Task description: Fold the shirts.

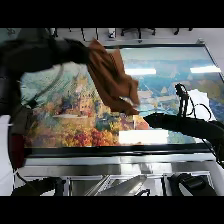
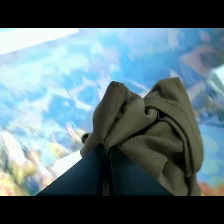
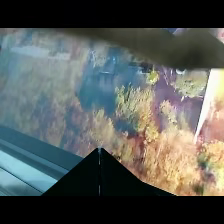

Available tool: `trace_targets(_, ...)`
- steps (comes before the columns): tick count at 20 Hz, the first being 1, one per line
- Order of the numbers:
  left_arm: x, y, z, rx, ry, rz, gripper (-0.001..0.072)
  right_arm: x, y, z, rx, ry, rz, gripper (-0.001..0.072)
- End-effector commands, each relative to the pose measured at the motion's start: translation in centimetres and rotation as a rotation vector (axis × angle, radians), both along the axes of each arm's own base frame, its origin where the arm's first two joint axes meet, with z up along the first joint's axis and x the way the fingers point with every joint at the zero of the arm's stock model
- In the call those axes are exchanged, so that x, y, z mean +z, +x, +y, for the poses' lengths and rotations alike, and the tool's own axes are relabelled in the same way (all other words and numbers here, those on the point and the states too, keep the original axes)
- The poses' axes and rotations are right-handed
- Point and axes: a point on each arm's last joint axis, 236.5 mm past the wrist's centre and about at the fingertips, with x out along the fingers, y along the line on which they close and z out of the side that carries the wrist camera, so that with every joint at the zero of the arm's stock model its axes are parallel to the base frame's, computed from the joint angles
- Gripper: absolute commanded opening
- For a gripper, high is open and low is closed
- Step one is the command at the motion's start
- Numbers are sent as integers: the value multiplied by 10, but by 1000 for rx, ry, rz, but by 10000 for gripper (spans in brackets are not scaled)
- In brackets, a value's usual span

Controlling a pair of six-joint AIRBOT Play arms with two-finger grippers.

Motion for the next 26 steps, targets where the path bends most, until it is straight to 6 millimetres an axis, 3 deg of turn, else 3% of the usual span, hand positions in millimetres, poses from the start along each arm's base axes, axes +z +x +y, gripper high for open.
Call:
trace_targets(1, -104, -60, -51, -105, 84, 271, 21, 0, 0, 0, 0, 0, 1, 18)
trace_targets(3, -156, -81, -61, -101, 127, 395, 22, 0, 0, 0, 0, 0, 1, 18)
trace_targets(4, -167, -83, -61, -89, 131, 421, 146, 0, 0, 0, 0, 0, 1, 18)
trace_targets(5, -169, -82, -60, -60, 114, 440, 418, 0, 0, 0, 0, 0, 1, 18)
trace_targets(6, -163, -78, -55, -19, 86, 460, 615, 0, 0, 0, 0, 0, 1, 18)
trace_targets(7, -151, -77, -46, 4, 74, 468, 680, 0, 0, 0, 0, 0, 1, 18)
trace_targets(9, -116, -85, -18, 17, 94, 475, 680, 0, 0, 0, 0, 0, 1, 18)
trace_targets(11, -83, -101, 26, 49, 121, 483, 680, 0, 0, 0, 0, 1, 1, 18)
trace_targets(13, -73, -122, 67, 104, 129, 508, 680, 0, 0, 0, 0, 0, 1, 18)
trace_targets(14, -79, -135, 84, 130, 133, 528, 680, 0, 0, 0, 0, 2, 1, 18)
trace_targets(15, -94, -150, 98, 153, 135, 558, 680, 1, 0, 1, 0, 7, 2, 18)
trace_targets(17, -143, -178, 111, 182, 114, 626, 680, 4, 7, 0, -23, 16, -19, 19)
trace_targets(20, -236, -201, 97, 263, -113, 729, 680, 13, 23, -4, -71, 31, -78, 19)
trace_targets(22, -283, -202, 92, 364, -283, 757, 680, 14, 24, -5, -76, 33, -83, 19)
trace_targets(25, -320, -201, 95, 451, -347, 754, 678, 14, 39, -15, -119, 6, -127, 25)
trace_targets(26, -326, -199, 92, 452, -334, 756, 659, 6, 44, -21, -144, 2, -100, 138)
